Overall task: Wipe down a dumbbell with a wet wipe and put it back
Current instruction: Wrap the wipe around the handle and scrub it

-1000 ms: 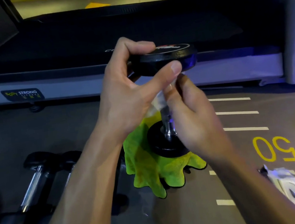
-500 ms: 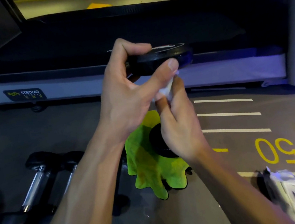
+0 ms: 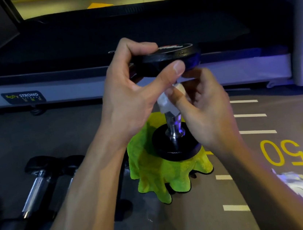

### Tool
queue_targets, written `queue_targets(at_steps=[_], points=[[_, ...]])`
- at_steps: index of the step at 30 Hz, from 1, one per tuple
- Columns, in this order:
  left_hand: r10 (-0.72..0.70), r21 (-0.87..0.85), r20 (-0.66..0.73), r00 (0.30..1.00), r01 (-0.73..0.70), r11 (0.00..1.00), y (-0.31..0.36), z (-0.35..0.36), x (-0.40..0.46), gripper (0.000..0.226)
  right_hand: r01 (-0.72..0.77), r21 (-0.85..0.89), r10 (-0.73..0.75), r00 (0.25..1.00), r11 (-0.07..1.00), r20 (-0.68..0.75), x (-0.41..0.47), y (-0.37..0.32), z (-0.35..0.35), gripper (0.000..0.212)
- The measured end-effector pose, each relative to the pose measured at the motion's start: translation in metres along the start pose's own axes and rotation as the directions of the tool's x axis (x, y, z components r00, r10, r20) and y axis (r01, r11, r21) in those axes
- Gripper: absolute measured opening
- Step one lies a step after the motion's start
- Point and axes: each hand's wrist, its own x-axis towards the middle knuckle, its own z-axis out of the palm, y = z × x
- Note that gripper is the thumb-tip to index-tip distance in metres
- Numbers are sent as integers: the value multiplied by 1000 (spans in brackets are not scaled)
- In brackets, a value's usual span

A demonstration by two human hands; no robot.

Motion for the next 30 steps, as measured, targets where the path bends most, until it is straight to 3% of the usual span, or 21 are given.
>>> queue_targets(at_steps=[3,5,8,10,12,15,17,19,21,23,25,27,30], points=[[10,-14,-13,1000,-10,1000,-1,1,0,40,23,61,-27,997,998,66,3,3,12,20],[-1,-24,-18,1000,1,1000,-1,1,0,40,-66,168,37,985,984,170,12,6,14,27],[-22,-50,-23,999,21,999,-3,-2,5,41,-275,386,138,928,880,346,24,10,15,31],[-29,-58,-27,999,27,998,-5,-3,6,41,-430,426,226,864,796,449,25,16,17,54],[-29,-63,-25,999,28,998,-5,-2,5,40,-458,405,267,855,792,444,24,20,16,78],[-27,-63,-35,999,25,998,-7,-2,2,41,-146,40,122,924,988,363,13,16,12,58],[-21,-53,-34,999,19,998,-6,-1,2,41,-25,-140,65,956,990,286,-2,13,17,26],[-3,-33,-19,1000,3,999,-5,1,1,41,-29,-201,65,982,979,177,-11,11,26,17],[15,-41,6,1000,-14,999,-4,1,-1,41,-19,-175,47,986,984,158,-9,14,27,20],[22,-67,18,1000,-21,998,-3,0,-3,42,-50,-65,64,970,997,236,3,18,19,27],[24,-80,21,999,-23,997,-3,-1,-3,42,-182,96,137,923,979,359,15,19,11,39],[35,-83,18,999,-34,996,-2,0,-2,42,-327,221,189,857,919,480,20,18,8,31],[57,-70,23,998,-55,996,-3,1,-4,42,-293,169,174,848,941,501,18,20,7,30]])
